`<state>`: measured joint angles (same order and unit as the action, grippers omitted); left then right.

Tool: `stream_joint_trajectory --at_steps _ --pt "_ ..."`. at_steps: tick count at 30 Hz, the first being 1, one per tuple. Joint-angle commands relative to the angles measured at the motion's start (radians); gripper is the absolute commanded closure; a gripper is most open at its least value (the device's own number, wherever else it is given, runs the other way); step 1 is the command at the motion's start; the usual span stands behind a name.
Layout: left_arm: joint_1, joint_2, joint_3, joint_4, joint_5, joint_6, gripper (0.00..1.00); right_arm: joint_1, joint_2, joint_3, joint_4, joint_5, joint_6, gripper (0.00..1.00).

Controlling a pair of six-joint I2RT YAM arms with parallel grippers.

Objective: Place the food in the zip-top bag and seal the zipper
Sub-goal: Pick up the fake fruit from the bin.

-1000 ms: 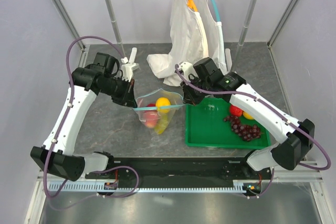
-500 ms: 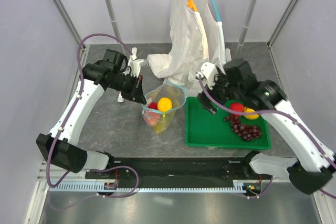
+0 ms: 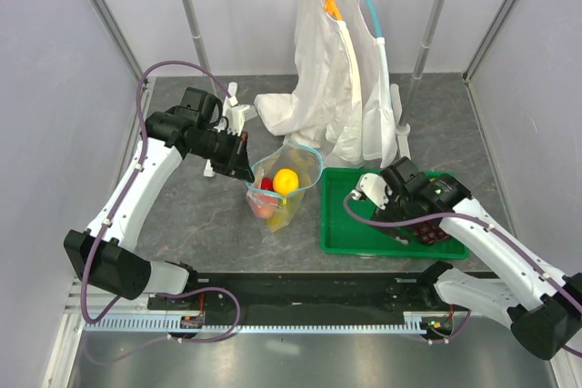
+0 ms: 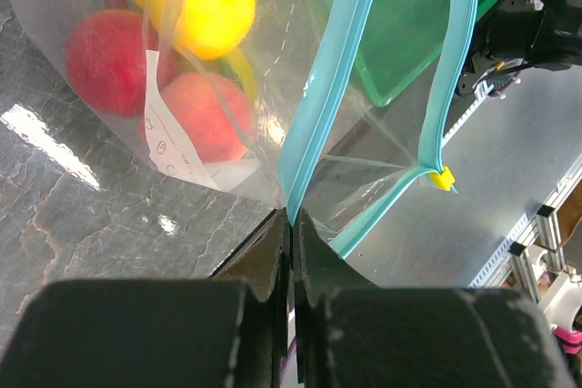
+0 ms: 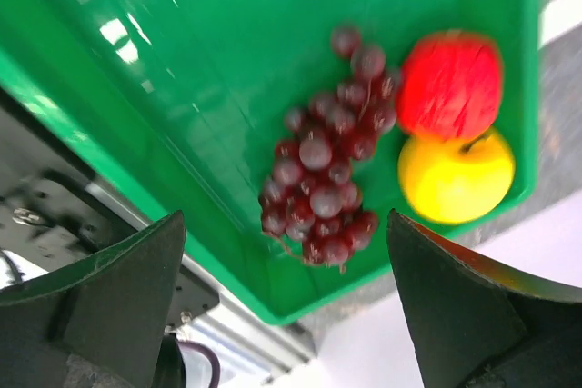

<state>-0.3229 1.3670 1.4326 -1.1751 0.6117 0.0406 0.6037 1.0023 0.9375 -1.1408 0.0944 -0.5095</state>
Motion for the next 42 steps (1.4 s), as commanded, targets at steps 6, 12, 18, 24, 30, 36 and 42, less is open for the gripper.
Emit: stream_joint_trajectory --at_steps 6,12,18,24,30,36,42 --pt "-0.008 -0.025 -0.020 0.023 0.017 -0.018 0.98 -0.117 0.120 -0.087 0.073 0.149 0.040 0.02" --pt "-0.007 -0.025 -0.018 0.023 0.020 -0.016 0.98 -0.176 0.216 -0.135 0.157 0.143 0.008 0.02" --pt "-0.007 -0.029 -0.020 0.025 0.020 -0.016 0.98 -0.263 0.308 -0.178 0.208 0.084 -0.075 0.04" --pt "-0.007 -0.023 -0.018 0.025 0.019 -0.011 0.98 -0.278 0.404 -0.178 0.249 -0.007 -0.138 0.18" --pt "-0.005 -0.028 -0.029 0.022 0.002 -0.001 0.98 -0.278 0.450 -0.145 0.248 -0.090 -0.153 0.59" --pt "-0.007 -0.032 -0.037 0.020 -0.001 0.001 0.98 -0.272 0.358 -0.043 0.107 -0.234 -0.240 0.94" --pt "-0.007 -0.026 -0.040 0.019 -0.003 -0.001 0.98 -0.242 0.242 0.058 -0.066 -0.366 -0.359 1.00"
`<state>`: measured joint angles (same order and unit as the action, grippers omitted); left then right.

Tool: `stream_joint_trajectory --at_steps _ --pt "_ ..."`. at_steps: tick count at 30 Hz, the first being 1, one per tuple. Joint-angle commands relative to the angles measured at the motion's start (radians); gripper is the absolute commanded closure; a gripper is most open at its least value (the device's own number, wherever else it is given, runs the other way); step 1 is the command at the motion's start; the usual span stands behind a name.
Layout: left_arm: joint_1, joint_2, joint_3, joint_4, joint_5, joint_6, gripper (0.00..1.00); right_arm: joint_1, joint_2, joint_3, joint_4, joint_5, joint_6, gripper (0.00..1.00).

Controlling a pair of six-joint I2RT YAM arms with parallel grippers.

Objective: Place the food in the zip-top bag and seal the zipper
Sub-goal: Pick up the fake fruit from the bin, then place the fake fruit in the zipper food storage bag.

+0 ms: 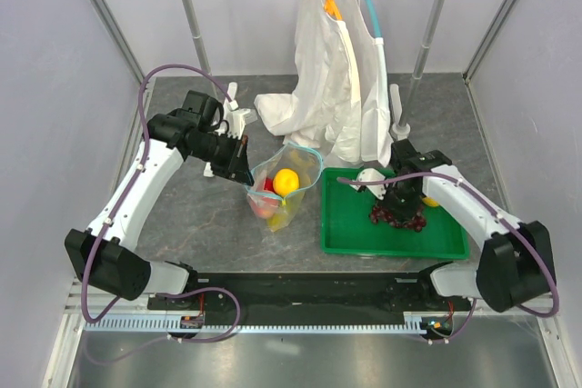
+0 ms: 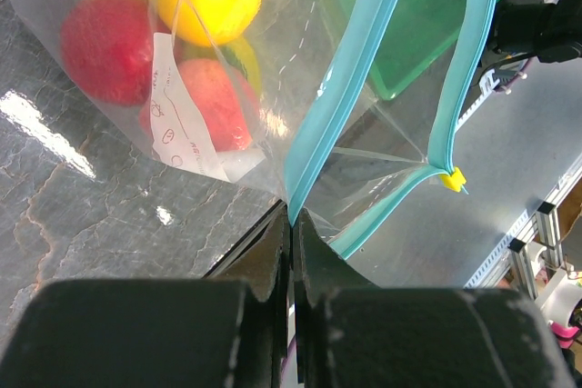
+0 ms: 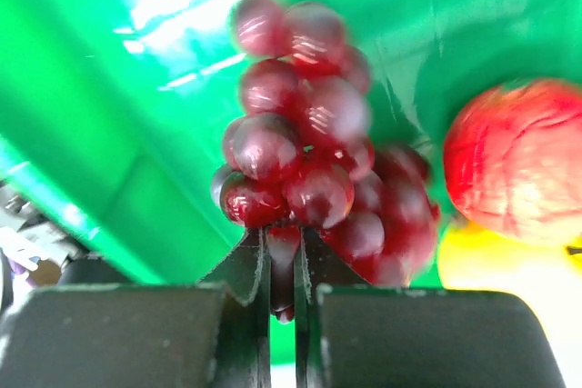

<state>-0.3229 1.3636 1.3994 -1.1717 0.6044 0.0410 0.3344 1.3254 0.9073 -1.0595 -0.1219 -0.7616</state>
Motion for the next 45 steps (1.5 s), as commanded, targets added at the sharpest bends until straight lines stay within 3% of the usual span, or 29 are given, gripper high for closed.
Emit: stream_joint_trajectory --at_steps 1,6,15,21,25,31,36,45 --pt "-0.007 -0.021 -0.008 0.017 0.003 0.000 0.98 0.037 -0.106 0.103 -0.170 -0.192 -0.120 1.00" --pt "-0.007 -0.018 -0.016 0.018 0.005 -0.001 0.98 0.118 -0.198 0.229 -0.261 -0.324 -0.119 1.00" --pt "-0.005 -0.014 -0.023 0.015 0.001 -0.003 0.98 0.256 -0.103 0.703 -0.160 -0.573 0.234 1.00" --pt "-0.005 -0.015 -0.036 0.015 0.009 -0.007 0.98 0.328 -0.037 0.821 0.132 -0.624 0.514 1.00" --pt "-0.005 -0.011 -0.034 0.015 0.017 -0.006 0.98 0.368 -0.037 0.724 0.521 -0.587 0.636 1.00" --pt "-0.005 -0.006 -0.017 0.007 0.035 -0.010 0.98 0.428 0.041 0.665 0.572 -0.575 0.455 1.00" --pt "-0.005 -0.006 -0.011 0.004 0.040 -0.007 0.98 0.474 0.011 0.467 0.728 -0.483 0.289 1.00" --pt "-0.004 0.000 -0.007 -0.003 0.064 -0.010 0.98 0.523 0.009 0.337 0.707 -0.369 0.010 1.00"
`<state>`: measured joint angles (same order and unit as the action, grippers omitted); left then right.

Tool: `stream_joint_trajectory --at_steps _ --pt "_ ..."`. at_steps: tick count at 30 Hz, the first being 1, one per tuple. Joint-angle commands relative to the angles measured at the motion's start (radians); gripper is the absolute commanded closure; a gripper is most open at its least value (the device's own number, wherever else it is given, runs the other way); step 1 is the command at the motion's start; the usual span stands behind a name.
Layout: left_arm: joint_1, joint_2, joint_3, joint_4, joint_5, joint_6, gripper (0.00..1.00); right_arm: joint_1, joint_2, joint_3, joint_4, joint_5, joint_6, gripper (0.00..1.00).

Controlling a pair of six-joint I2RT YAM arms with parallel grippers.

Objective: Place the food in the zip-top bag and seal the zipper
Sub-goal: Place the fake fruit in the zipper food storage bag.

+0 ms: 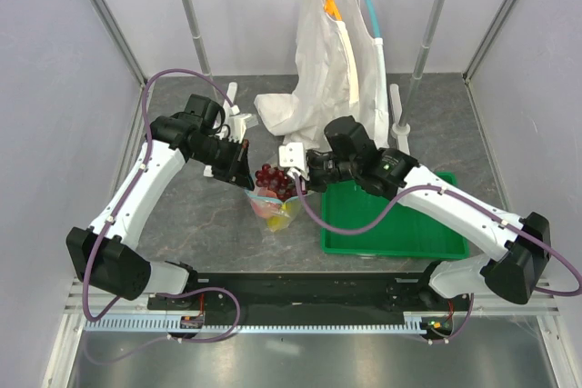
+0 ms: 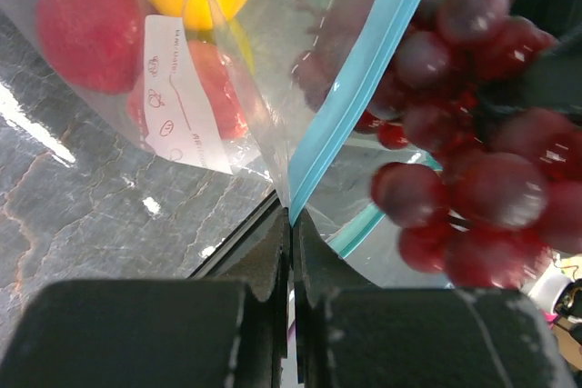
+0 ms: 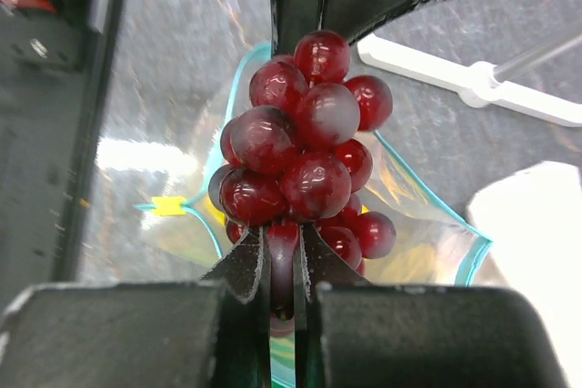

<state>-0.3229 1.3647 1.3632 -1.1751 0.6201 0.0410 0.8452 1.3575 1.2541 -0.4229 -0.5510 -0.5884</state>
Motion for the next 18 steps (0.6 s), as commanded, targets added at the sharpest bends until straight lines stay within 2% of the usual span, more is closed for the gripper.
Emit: stream_joint_trajectory --at_steps 1,3,6,7,11,13,17,18 --pt "-0.004 0.000 0.030 -0.001 0.052 -0.010 0.98 0.015 -0.014 -0.004 0.059 0.075 -0.192 1.00" --pt "-0.004 0.001 0.034 -0.001 0.050 -0.012 0.98 0.026 0.021 0.021 0.021 0.114 -0.221 1.00" --pt "-0.002 0.005 0.049 -0.008 0.043 -0.007 0.98 0.041 0.043 0.047 0.006 0.170 -0.222 0.84" --pt "-0.001 0.007 0.057 -0.011 0.037 -0.004 0.98 0.046 0.045 0.056 -0.002 0.184 -0.214 0.62" --pt "0.010 0.010 0.079 -0.018 0.033 0.002 0.98 0.071 0.006 0.093 -0.039 0.227 -0.110 0.19" --pt "0.013 0.008 0.077 -0.023 0.035 0.005 0.98 0.074 -0.038 0.108 -0.068 0.250 -0.059 0.11" --pt "0.016 0.008 0.073 -0.026 0.038 0.007 0.98 0.074 -0.103 0.197 -0.221 0.267 0.076 0.09" --pt "0.018 0.008 0.071 -0.026 0.040 0.007 0.98 0.075 -0.135 0.203 -0.313 0.264 0.082 0.09"
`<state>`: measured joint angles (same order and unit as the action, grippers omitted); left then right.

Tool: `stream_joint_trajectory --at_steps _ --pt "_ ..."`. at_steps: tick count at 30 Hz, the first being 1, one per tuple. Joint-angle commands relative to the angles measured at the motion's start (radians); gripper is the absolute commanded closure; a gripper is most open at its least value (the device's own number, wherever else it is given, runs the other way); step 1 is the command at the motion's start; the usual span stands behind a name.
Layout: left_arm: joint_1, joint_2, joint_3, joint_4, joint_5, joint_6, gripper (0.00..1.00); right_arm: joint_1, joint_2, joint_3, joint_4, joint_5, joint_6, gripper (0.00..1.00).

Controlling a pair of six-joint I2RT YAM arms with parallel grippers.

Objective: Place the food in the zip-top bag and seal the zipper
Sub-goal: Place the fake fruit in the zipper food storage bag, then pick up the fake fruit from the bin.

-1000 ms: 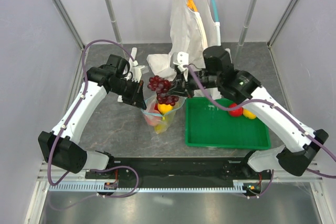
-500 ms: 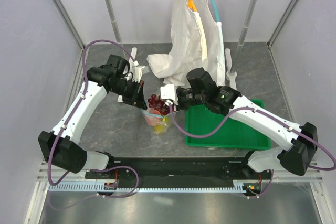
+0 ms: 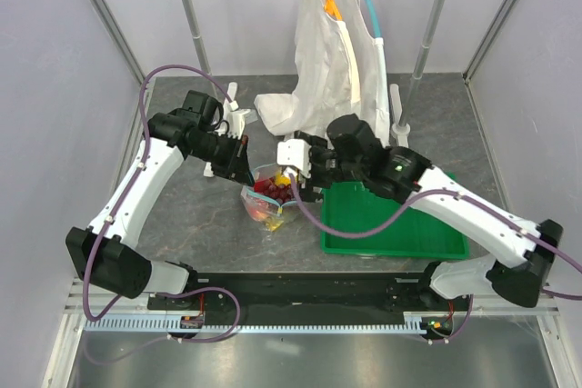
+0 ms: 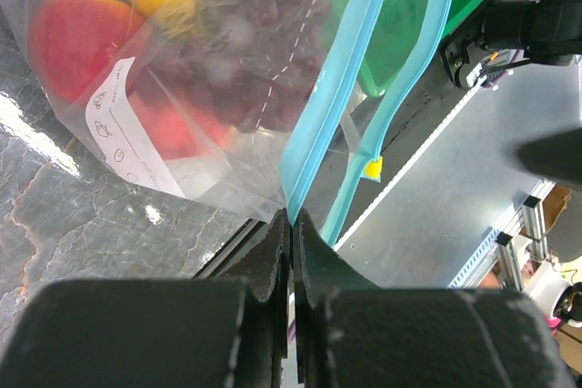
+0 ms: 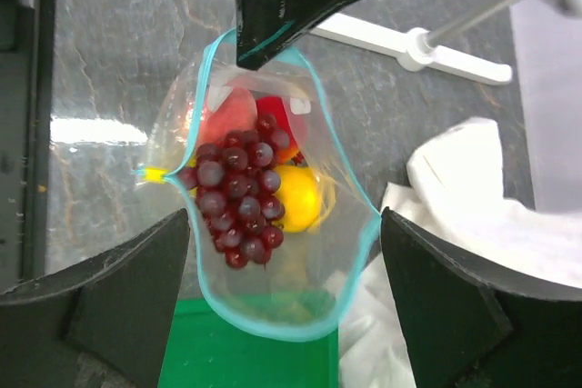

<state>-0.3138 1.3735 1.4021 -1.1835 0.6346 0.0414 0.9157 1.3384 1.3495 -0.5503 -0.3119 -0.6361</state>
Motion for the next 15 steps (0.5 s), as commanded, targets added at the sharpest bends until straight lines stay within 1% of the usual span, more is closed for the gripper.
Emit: stream_joint_trajectory --at_steps 1,4,5,8,9,10,12,13,15 --pt "0.009 -0.002 0.034 -0.018 0.027 0.006 0.98 0.003 -0.137 0.094 -0.227 0.027 0.130 0.09" --pt "0.010 0.004 0.038 -0.015 0.031 0.003 0.98 0.003 -0.218 0.028 -0.371 0.086 0.116 0.08" --pt "0.010 0.004 0.038 -0.015 0.033 0.002 0.98 0.003 -0.228 0.011 -0.457 0.108 0.107 0.08" --pt "0.010 0.006 0.038 -0.011 0.036 -0.001 0.98 -0.001 -0.290 -0.102 -0.568 0.199 0.061 0.12" --pt "0.010 0.004 0.038 -0.013 0.036 -0.002 0.98 -0.001 -0.339 -0.137 -0.585 0.221 0.049 0.12" --pt "0.010 0.004 0.038 -0.011 0.036 -0.002 0.98 -0.003 -0.364 -0.215 -0.594 0.255 0.039 0.11" --pt "0.010 0.006 0.038 -0.010 0.039 -0.003 0.98 -0.020 -0.405 -0.295 -0.617 0.353 0.007 0.11" --pt "0.010 0.006 0.040 -0.008 0.040 -0.005 0.98 -0.040 -0.415 -0.364 -0.619 0.362 -0.011 0.11" --pt "0.009 0.009 0.040 -0.007 0.048 -0.008 0.98 -0.128 -0.420 -0.415 -0.613 0.364 -0.071 0.11"
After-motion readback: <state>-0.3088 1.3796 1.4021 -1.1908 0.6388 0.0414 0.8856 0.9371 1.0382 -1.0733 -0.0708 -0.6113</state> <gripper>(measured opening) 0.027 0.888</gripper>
